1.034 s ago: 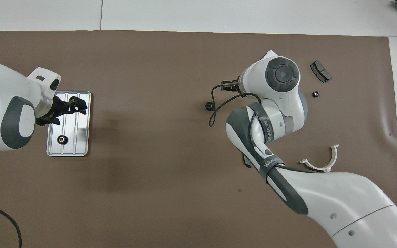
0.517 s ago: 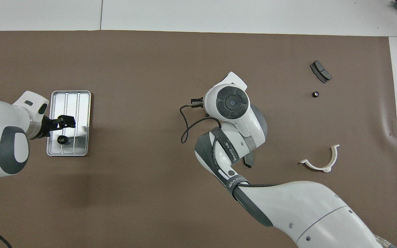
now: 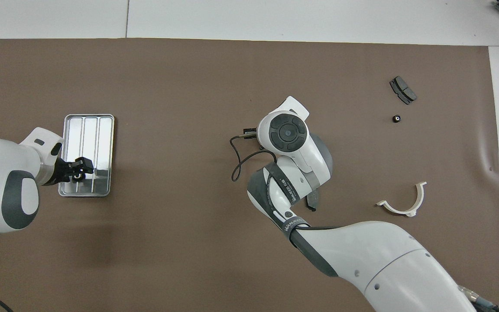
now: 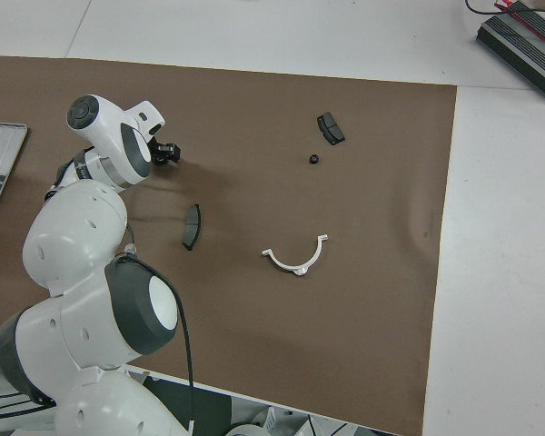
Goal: Place bearing gear from tray to pile
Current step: 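Grasp the third black gear in the tray with the left gripper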
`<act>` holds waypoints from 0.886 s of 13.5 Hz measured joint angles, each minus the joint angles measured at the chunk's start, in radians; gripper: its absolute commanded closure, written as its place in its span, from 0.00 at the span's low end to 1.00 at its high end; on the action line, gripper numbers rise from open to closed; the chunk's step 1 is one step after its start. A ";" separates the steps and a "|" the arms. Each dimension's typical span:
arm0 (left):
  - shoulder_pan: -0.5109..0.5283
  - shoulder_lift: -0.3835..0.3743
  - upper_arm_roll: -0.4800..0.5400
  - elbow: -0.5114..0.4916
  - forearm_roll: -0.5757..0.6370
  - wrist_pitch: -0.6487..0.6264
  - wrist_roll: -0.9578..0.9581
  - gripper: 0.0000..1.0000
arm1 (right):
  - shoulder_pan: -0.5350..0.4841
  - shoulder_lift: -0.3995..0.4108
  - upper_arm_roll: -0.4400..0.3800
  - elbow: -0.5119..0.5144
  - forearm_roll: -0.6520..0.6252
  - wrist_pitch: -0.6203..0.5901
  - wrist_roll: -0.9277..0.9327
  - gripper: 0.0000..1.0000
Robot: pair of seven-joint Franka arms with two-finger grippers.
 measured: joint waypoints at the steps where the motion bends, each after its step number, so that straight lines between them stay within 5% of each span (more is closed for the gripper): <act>1: 0.000 -0.004 0.000 -0.007 0.000 0.000 0.000 0.40 | 0.000 -0.002 -0.002 -0.003 -0.001 0.000 0.002 0.64; 2: 0.000 -0.008 0.000 -0.016 0.000 0.000 0.000 0.54 | 0.000 -0.003 -0.002 -0.004 -0.001 0.001 0.003 0.72; 4: 0.001 -0.013 0.000 -0.025 0.000 0.000 0.000 0.96 | 0.001 -0.010 -0.001 -0.005 -0.001 0.001 0.006 0.82; 12: -0.001 -0.024 -0.011 0.066 0.000 -0.057 0.056 1.00 | -0.093 -0.028 -0.023 -0.005 -0.003 -0.016 -0.072 0.86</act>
